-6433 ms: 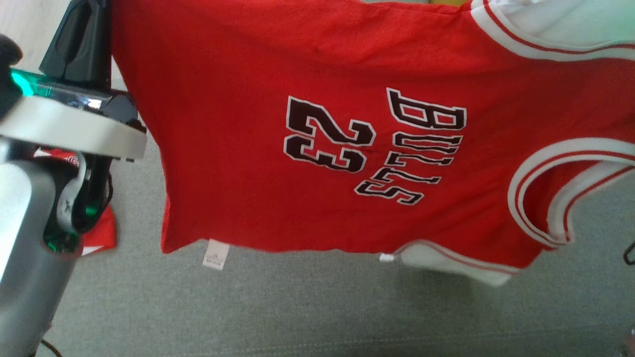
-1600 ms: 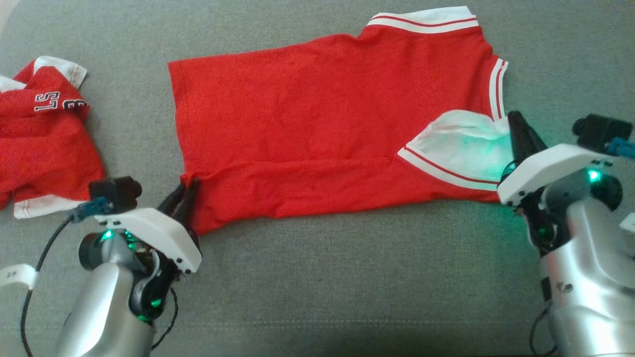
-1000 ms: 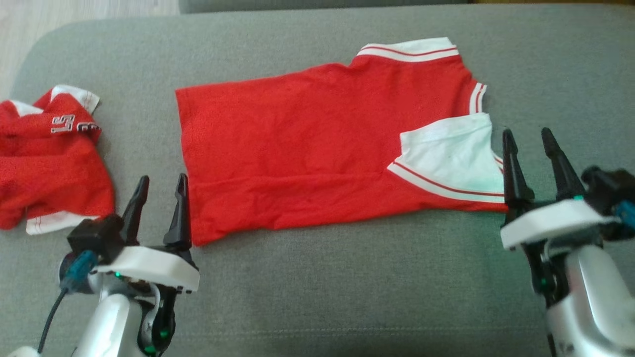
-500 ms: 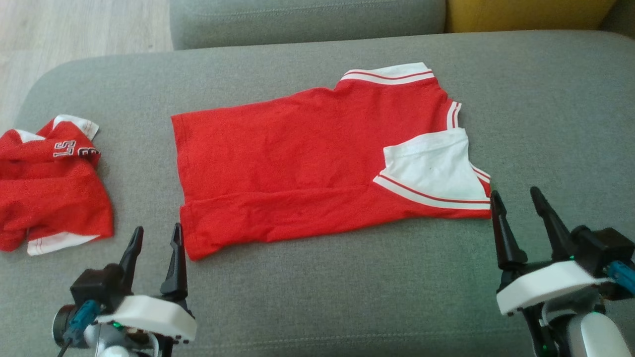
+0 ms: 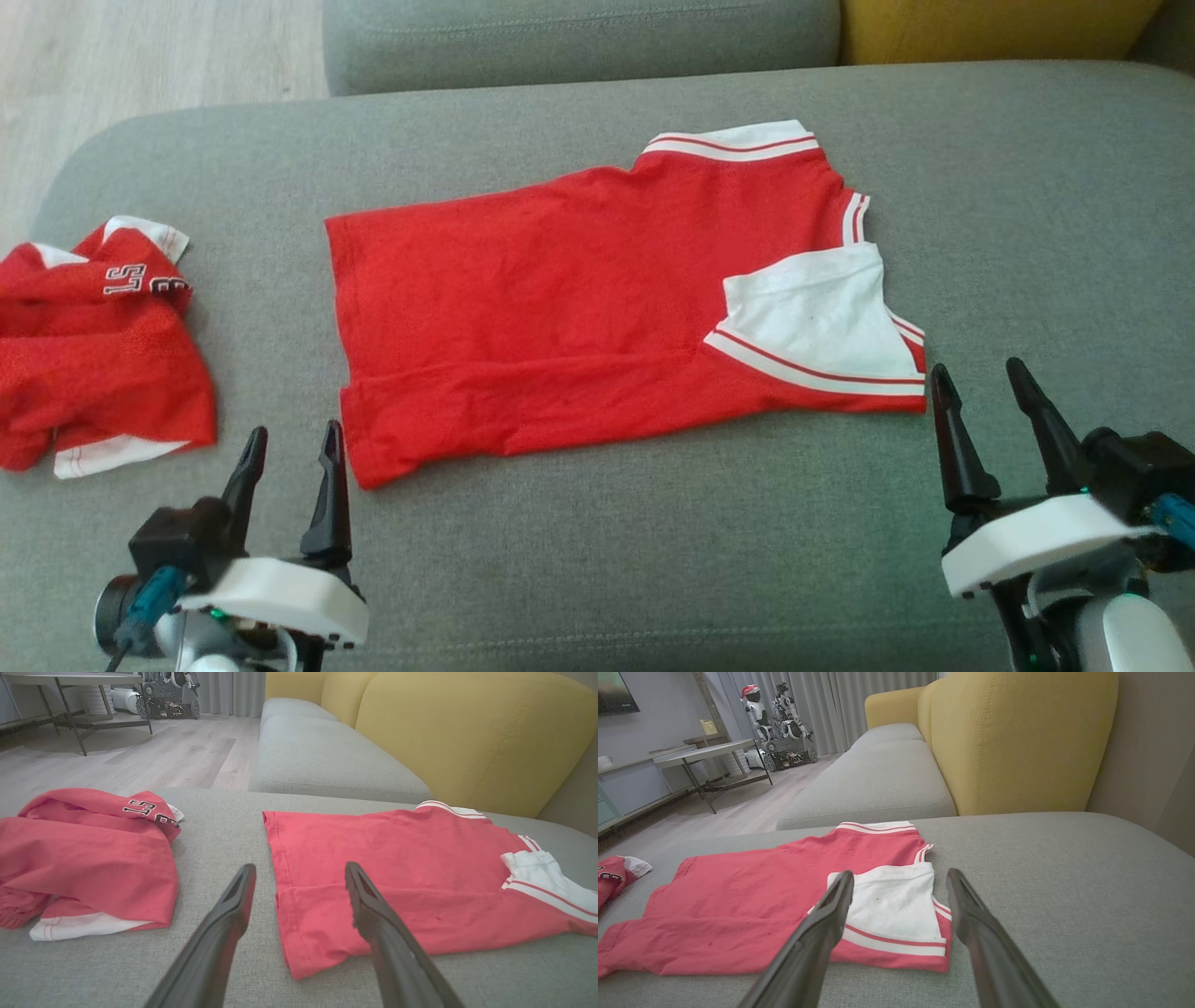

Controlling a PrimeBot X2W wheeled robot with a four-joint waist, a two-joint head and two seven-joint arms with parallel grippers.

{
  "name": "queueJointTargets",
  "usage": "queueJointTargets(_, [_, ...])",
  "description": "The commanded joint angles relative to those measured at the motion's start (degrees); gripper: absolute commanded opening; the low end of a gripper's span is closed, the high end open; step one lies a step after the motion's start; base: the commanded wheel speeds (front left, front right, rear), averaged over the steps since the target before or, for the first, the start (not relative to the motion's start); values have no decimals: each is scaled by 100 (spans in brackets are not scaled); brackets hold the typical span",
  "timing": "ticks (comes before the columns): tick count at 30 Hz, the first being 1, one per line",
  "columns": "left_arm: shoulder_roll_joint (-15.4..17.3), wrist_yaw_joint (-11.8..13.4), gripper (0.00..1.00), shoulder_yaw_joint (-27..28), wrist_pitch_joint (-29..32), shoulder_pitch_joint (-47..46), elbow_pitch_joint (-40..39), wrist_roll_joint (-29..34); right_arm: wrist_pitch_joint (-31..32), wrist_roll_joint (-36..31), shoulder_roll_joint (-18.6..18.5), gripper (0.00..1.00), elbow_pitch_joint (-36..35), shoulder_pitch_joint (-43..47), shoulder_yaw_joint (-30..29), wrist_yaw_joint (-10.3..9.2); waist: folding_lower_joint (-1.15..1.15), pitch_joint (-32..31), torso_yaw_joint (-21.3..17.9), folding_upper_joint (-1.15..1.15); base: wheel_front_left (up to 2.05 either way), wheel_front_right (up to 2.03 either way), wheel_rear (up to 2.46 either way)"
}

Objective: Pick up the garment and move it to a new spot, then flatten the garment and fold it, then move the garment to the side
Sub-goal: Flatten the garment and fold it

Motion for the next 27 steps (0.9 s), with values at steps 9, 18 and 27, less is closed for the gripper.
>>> queueJointTargets(9, [82, -101, 100, 68, 143, -704, -14, -89, 71, 94, -175, 100, 62, -665, 149, -4, 0, 288, 80, 0, 0, 0, 0])
queueJointTargets(18, [-156, -487, 100, -116, 533, -1537, 1027, -497, 248, 127, -465, 100, 1475, -1707, -9, -4, 0, 914, 250, 0, 0, 0, 0])
queueJointTargets(27, [-355, -729, 100, -122, 806, -1753, 1987, -939, 888, 211, -391, 100, 2377, -2063, -95, -4, 0, 1250, 306, 0, 0, 0, 0])
